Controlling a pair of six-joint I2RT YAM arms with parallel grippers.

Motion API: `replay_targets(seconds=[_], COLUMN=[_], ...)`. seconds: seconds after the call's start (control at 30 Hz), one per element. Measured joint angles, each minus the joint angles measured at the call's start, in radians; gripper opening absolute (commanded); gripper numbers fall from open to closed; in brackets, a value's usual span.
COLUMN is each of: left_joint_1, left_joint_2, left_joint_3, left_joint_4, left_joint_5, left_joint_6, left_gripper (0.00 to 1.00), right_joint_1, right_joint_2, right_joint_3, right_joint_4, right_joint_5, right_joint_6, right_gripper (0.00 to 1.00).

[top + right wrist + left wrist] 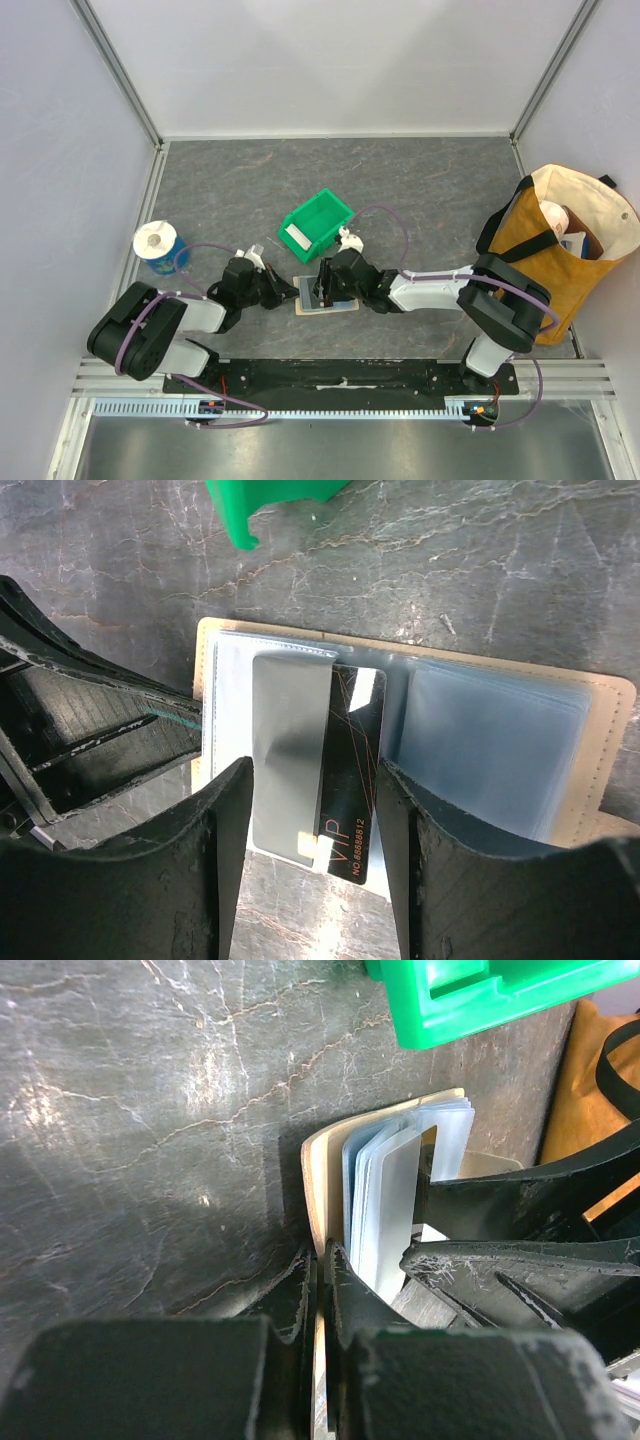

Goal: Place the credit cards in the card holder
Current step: Insert the credit card into the card holder.

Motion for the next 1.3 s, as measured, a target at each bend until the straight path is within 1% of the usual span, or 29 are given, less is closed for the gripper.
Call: replay_targets(seconds=[0.2, 0.3, 0.5, 0.57, 0.7, 0.8, 0.87, 0.97, 1.03, 1.17, 1.3], left_joint_1=[0.0, 0.0, 0.0, -0.001, -0.001, -0.001, -0.001, -0.001, -0.003, -0.006, -0.006], left_joint_2=[-0.002, -0.003, -0.007, -0.007, -0.007, -0.007, -0.008, -0.013, -0.019, -0.045, -0.069], left_joint_3=[-0.002, -0.003, -0.003, -0.003, -0.003, -0.003, -0.003, -0.003, -0.003, -0.003, -0.003], left_joint_4=[0.0, 0.0, -0.003, -0.004, -0.004, -0.004, -0.005, -0.011, -0.019, -0.054, -0.089], left_joint_5=[0.0, 0.0, 0.0, -0.001, -0.001, -0.001, -0.001, -0.004, -0.008, -0.017, -0.024], left_joint_6=[0.0, 0.0, 0.0, 0.0, 0.0, 0.0, 0.0, 0.0, 0.0, 0.0, 0.0], left_gripper=[0.02, 0.02, 0.02, 0.02, 0.02, 0.02, 0.02, 0.02, 0.02, 0.02, 0.02], right_joint_1=[0.011, 0.018, 0.036, 0.039, 0.041, 0.042, 0.042, 0.042, 0.042, 0.029, -0.033], right_joint_2=[0.01, 0.017, 0.043, 0.047, 0.047, 0.047, 0.047, 0.047, 0.045, 0.009, -0.057], right_joint_3=[0.017, 0.035, 0.09, 0.102, 0.108, 0.108, 0.111, 0.12, 0.126, 0.126, 0.104], right_joint_4=[-0.014, -0.037, -0.098, -0.117, -0.135, -0.141, -0.145, -0.157, -0.172, -0.212, -0.227], right_joint_5=[-0.006, -0.005, -0.027, -0.038, -0.043, -0.043, -0.043, -0.042, -0.036, -0.019, -0.014], right_joint_6=[-0.001, -0.008, -0.029, -0.035, -0.05, -0.065, -0.077, -0.089, -0.098, -0.114, -0.13], right_gripper=[0.58, 0.54, 0.54, 0.52, 0.46, 0.45, 0.47, 0.57, 0.6, 0.61, 0.61])
